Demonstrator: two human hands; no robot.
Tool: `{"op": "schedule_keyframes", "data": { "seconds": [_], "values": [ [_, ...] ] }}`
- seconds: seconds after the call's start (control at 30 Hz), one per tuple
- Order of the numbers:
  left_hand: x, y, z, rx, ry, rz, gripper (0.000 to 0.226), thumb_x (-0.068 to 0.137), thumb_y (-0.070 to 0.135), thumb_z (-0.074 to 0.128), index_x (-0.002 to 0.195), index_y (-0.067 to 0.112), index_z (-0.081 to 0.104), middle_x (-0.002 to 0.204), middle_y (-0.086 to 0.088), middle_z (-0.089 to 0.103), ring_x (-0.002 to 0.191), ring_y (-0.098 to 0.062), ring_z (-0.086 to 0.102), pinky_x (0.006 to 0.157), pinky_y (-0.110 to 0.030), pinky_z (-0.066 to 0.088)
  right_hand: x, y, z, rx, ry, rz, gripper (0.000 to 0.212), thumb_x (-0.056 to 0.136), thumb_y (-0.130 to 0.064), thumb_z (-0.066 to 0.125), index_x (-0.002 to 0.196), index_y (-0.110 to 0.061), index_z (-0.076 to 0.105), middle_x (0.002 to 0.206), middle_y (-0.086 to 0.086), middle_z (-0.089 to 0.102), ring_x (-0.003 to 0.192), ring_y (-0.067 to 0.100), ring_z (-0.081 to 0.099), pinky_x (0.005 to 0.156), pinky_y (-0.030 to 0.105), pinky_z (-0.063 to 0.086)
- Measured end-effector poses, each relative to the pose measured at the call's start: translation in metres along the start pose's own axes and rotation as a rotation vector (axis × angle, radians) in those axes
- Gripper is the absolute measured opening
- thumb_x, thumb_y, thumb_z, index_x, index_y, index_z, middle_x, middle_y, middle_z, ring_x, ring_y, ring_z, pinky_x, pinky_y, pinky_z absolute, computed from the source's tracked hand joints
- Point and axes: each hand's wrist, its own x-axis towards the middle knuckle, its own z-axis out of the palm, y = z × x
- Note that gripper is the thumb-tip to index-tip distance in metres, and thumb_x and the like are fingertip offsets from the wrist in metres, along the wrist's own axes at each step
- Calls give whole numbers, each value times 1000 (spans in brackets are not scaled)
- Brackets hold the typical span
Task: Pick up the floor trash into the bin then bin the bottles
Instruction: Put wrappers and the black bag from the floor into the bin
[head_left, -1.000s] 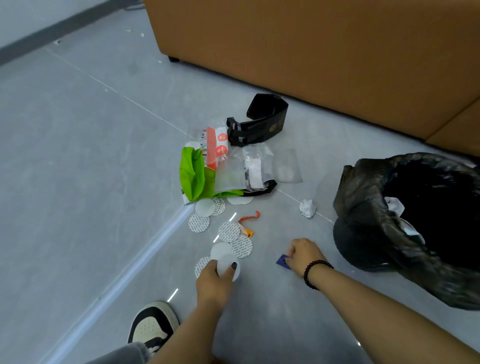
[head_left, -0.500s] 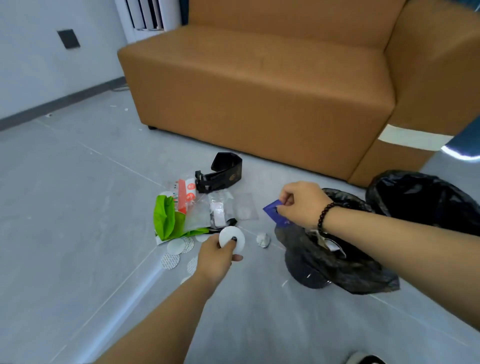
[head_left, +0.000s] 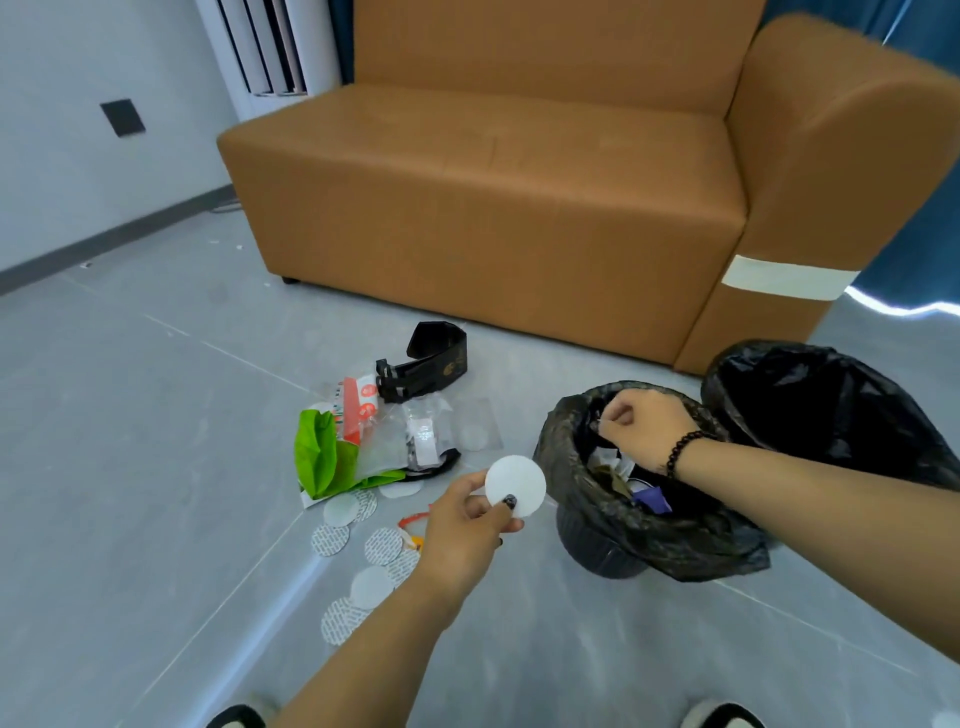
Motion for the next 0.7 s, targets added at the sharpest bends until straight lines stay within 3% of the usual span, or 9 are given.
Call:
{"op": "schedule_keyframes", "data": {
  "seconds": [0.1,0.17,0.4,0.53,0.63,0.7],
  "values": [
    [4,0,-1,-1,9,21,33,90,10,62,120,23,54,90,-5,74,75,-9,69,66,-22,45,-6,-36,12,311,-207,-26,12,87,-20,62,91,-10,67,79,-1,69,71,12,66,62,26,54],
    [8,-1,-1,-11,23,22,34,90,10,64,119,24,54,84,-3,75,77,-11,69,66,-23,45,-7,-51,18,373,-314,-48,10,86,-19,63,92,-11,66,80,-2,69,70,11,66,58,23,53],
    [20,-5,-5,-18,9,27,33,90,12,63,116,27,51,82,0,75,77,-7,70,67,-19,49,2,-55,31,381,-384,-67,24,76,-1,73,97,-11,66,71,-3,66,64,13,60,53,17,51],
    [32,-15,-12,-28,20,-35,34,91,12,61,120,26,51,91,0,75,84,-10,71,69,-22,49,22,-40,5,406,-225,-7,19,75,-2,75,86,-15,68,72,-3,66,68,11,61,53,18,49],
    [38,-35,-24,-63,86,-156,32,90,15,65,119,19,53,99,-5,72,83,-15,69,66,-25,47,41,-11,-13,263,-29,49,23,73,-2,75,70,-22,64,68,-3,65,74,16,63,67,27,53],
    [39,-53,-34,-89,143,-253,34,88,12,67,119,12,54,102,-12,71,76,-18,66,63,-26,43,46,10,-11,160,-4,118,25,74,-3,74,66,-23,62,69,-3,64,79,19,63,73,29,52]
  ]
}}
